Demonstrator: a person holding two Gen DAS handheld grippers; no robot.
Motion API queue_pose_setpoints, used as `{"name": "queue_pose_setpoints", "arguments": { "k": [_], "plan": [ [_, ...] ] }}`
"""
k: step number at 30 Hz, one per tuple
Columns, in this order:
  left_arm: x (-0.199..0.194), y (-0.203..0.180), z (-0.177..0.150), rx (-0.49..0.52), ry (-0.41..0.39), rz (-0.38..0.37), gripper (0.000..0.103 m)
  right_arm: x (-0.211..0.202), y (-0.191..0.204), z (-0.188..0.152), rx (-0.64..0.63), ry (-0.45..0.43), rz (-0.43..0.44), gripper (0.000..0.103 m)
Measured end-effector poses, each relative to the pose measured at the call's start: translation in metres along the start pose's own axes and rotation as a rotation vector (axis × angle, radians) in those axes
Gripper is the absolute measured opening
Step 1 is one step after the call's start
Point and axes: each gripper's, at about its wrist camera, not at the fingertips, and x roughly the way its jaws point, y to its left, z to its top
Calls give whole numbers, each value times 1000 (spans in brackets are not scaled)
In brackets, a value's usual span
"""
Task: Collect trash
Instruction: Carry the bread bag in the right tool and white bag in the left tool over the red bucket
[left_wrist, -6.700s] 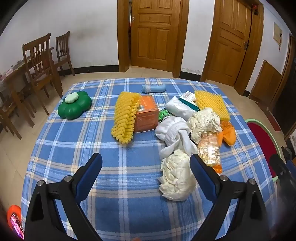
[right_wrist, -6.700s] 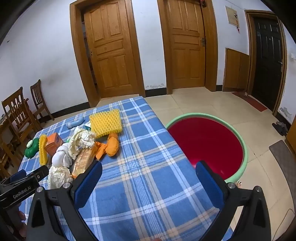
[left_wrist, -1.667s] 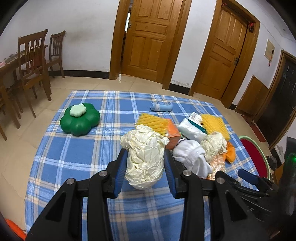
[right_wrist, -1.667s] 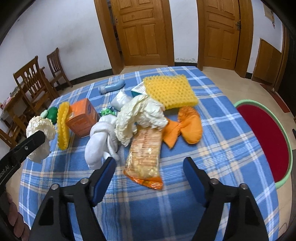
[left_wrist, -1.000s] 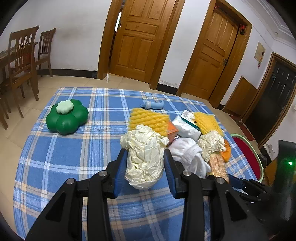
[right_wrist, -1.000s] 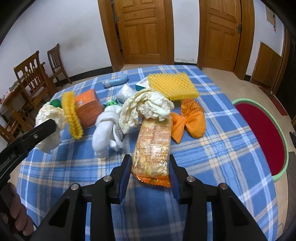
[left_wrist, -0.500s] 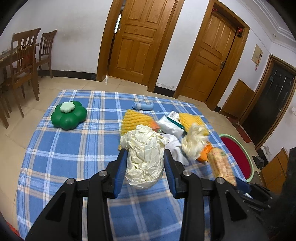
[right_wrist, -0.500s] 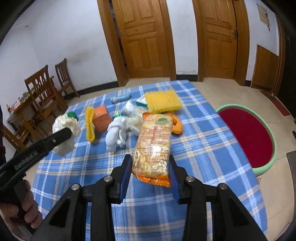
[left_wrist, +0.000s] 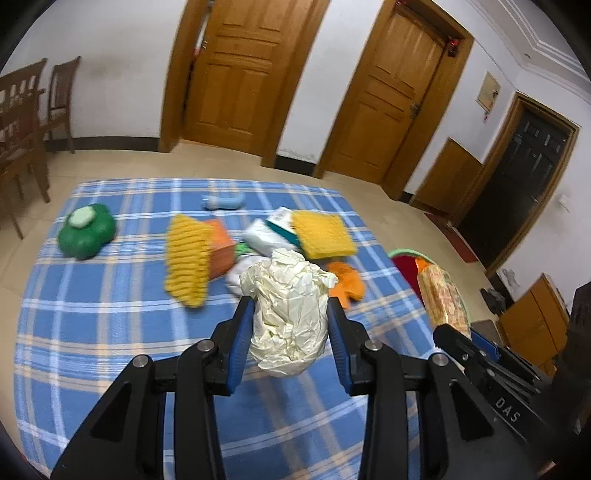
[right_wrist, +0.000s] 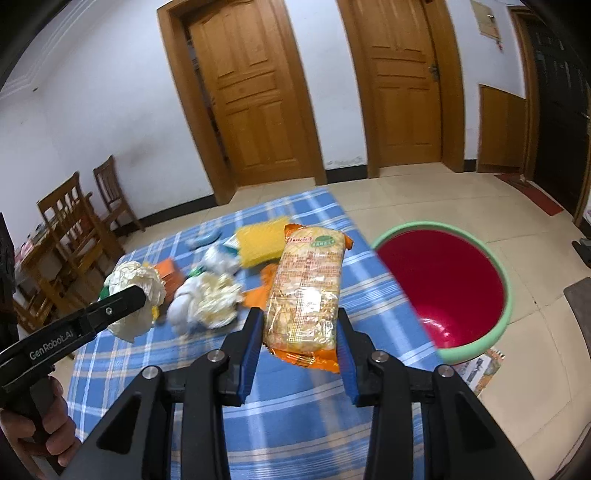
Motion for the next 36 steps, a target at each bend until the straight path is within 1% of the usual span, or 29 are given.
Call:
{"name": "queue_pose_setpoints", "arguments": {
  "k": [8,12,20,23,30,32,36],
  "plan": [
    [18,-46,16,77,32,-52,40,0,-54,11,81,-23,-57,40],
    [35,-72,23,111,59,-77,40,8,-80,12,116,-6,-92,40],
    [77,-126,29,175,119,-115,40,31,-126,11,163,39,-126,41],
    [94,-142,28,193,141,-119,40,42,-144,11,183,57,-140,41],
    [134,-171,26,236,195,-100,40,64,-170,8,211,89,-159,42],
    [145,-178,25,253,207,-95,40,69,-177,9,218,92,-159,44],
    [161,-188,25,276,226,-86,40,72,-184,7,227,89,-162,45]
  ]
}}
